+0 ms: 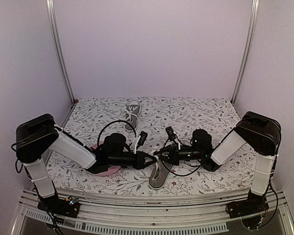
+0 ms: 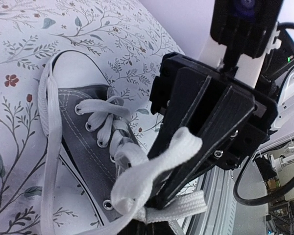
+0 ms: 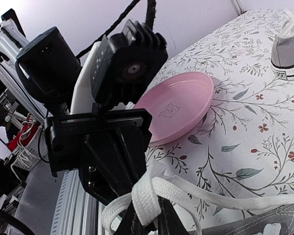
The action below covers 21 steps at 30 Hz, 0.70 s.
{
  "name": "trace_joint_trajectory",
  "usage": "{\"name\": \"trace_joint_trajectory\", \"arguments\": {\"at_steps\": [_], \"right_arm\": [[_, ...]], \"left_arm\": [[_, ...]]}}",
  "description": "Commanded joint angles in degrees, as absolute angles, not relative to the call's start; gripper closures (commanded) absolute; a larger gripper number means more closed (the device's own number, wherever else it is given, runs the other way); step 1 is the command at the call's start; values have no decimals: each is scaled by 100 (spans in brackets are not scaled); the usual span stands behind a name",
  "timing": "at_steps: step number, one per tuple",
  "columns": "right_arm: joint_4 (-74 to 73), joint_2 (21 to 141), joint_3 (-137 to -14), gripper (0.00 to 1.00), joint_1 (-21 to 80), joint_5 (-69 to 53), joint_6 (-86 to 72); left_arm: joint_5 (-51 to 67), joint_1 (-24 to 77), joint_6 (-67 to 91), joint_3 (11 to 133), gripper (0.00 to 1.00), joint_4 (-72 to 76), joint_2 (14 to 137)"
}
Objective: Tie the shoes
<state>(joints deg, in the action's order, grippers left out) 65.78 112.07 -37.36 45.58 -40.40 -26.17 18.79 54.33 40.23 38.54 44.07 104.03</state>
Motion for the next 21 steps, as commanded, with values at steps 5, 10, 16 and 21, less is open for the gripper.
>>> {"name": "trace_joint_trajectory", "arguments": {"at_steps": [5,10,16,21], "right_arm": [[6353,10917,-3537,73,4514,-3907,-2560],[6307,10750,-3422,67,4492,-3902,-2532],[6208,10596,-3330,66,4487,-3876,-2497],[6195,10703,-3375,66,4482,-3797,-2494]], "left_arm": [[1978,5344,3797,3645,100,3496,9861],[2144,5345,3596,3692,100,2969,9740],[2155,5346,3422,3754,100,2637,9666],[2091,5327,3459,3899,90,3025,9942]]}}
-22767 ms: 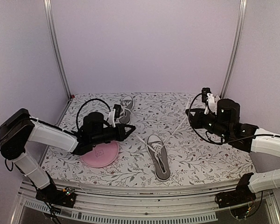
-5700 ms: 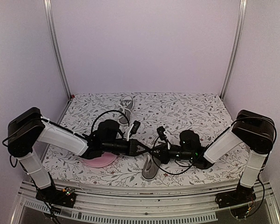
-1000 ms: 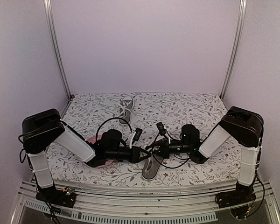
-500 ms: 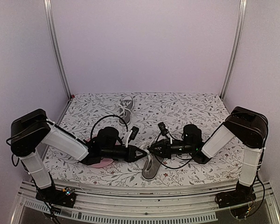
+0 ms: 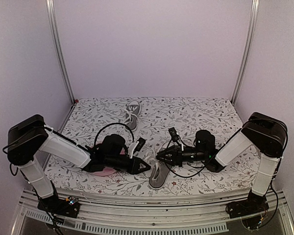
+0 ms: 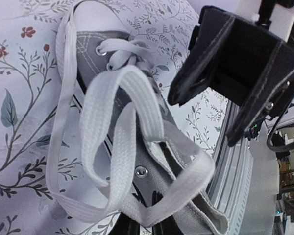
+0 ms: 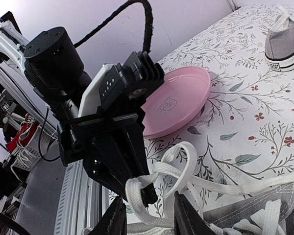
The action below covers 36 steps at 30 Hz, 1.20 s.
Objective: Tie the shoes
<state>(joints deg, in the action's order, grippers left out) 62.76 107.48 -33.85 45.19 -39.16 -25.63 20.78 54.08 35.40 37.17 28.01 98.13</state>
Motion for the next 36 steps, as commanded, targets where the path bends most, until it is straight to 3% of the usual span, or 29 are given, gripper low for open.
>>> {"name": "trace_joint_trajectory", "arguments": {"at_steps": [1,7,15,36], "right_arm": [[6202,10716,-3396,66,4482,-3797,-2512],[6204,10707,-3411,66,4482,-3762,-2544],[6205,10699,-3396,66,4482,-3792,-2575],[6196,10600,-3255,67,4485,-3771,-2594]], "left_arm": [[2076,5326,3491,3928,88,3130,10011],[1975,5302,3606,3980,74,3665,10218],[1785,5195,3863,3864,64,4154,10277],[2250,5125,4262,4172,61,4570,10833]]}}
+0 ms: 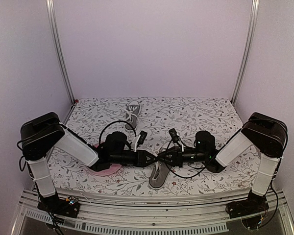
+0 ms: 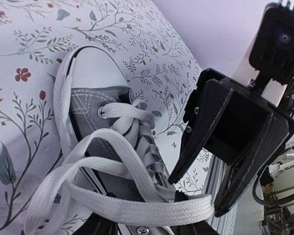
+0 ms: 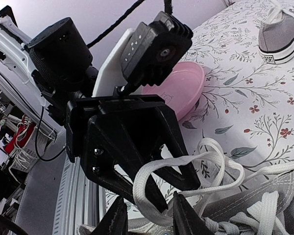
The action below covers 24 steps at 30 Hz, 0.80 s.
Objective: Tie the shoes
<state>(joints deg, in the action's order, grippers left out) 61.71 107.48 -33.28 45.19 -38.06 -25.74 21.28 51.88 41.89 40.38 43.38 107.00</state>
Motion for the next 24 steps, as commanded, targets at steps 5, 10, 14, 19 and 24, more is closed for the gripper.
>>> {"name": "trace_joint_trajectory", "arguments": {"at_steps": [5,10,14,19,24], "right_arm": [[6196,10593,-3215,68,4483,-3747,-2593],[6196,10496,-3144,68,4484,-3651,-2600],[6183,10368,-3063,68,4487,-3529,-2585],[6136,10267,-3027,68,4474,-3429,-2551],[6105,10226,-3032,68,4465,-3383,-2549]], "left_arm": [[2361,5128,4262,4261,62,4532,10943],[2507,5130,4288,4253,81,4542,10940],[2616,5124,4306,4113,91,4545,10777],[2720,5117,4298,3853,100,4428,10452],[2784,5110,4244,3631,100,4140,10107]]}}
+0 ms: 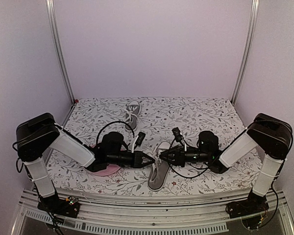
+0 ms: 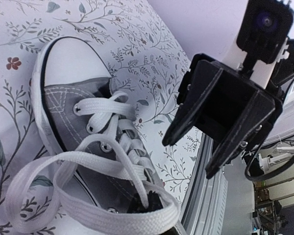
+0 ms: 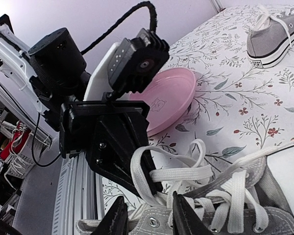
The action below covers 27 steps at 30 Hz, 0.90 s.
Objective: Tie the shoes
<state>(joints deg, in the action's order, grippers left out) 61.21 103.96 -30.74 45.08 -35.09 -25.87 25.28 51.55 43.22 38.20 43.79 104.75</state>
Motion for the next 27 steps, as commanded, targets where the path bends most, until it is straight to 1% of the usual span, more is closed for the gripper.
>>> {"name": "trace_joint_trajectory", "arguments": {"at_steps": [1,6,9,14,16,19,22,24,27], "right_arm": [[6088,10210,-3034,68,4462,-3362,-2549],[5756,10165,-3161,67,4467,-3286,-2449],[5195,10087,-3300,66,4548,-2925,-2355],[3772,9696,-3475,55,5079,-1564,-2063],[3536,9577,-3459,53,5254,-1242,-2060],[3507,9434,-3316,52,5357,-1110,-2165],[3514,9375,-3228,52,5395,-1056,-2237],[3516,9353,-3218,52,5406,-1023,-2241],[3511,9353,-3226,52,5411,-1018,-2229]], "left_arm": [[2817,5104,4208,3604,100,4063,10038],[3062,5103,3984,3637,100,3497,9836],[3162,5094,3985,3683,100,3333,9833],[3239,5092,4031,3761,100,3185,9870],[3226,5096,4051,3774,97,3160,9877],[3240,5092,4093,3811,87,3137,9911],[3232,5096,4120,3778,83,3125,9898],[3209,5090,4121,3759,84,3112,9880],[3199,5097,4132,3732,91,3103,9864]]}}
